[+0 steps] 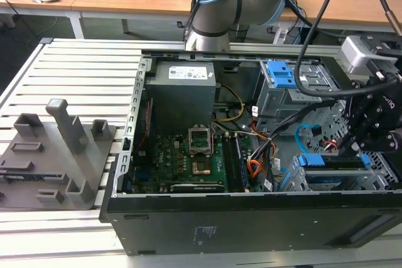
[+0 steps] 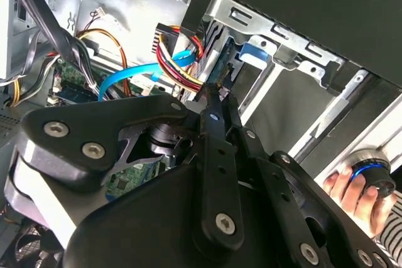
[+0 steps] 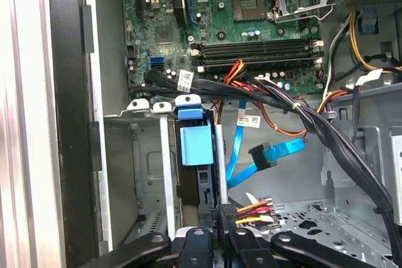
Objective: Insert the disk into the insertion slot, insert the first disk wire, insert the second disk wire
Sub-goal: 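Insert the first disk wire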
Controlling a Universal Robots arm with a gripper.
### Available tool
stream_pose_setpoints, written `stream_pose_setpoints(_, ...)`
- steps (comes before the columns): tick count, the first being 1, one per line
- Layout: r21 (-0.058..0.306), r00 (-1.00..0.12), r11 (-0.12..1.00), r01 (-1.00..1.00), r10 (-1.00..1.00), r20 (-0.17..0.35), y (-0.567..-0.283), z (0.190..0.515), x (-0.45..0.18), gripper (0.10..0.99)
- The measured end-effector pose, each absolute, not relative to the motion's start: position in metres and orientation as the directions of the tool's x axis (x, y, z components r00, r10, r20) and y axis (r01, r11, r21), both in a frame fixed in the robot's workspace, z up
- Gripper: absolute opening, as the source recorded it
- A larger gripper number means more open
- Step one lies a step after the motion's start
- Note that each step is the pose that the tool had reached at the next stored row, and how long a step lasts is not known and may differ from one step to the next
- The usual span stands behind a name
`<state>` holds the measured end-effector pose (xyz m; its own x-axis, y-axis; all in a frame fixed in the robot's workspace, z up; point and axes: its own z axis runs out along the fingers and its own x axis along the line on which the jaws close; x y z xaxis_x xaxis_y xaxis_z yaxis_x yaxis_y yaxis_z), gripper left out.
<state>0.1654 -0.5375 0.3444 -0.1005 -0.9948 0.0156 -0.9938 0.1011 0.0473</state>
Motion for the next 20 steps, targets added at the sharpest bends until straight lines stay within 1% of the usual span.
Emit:
stream_pose_setpoints(19,0.054,-0.099,0.099,-0.994,-0.995,-0.001,-0.543,0.332,0.171,0.165)
stream_pose_setpoints(20,0.053,-0.099,0.099,-0.994,-0.995,0.000,-0.543,0.332,0.171,0.235)
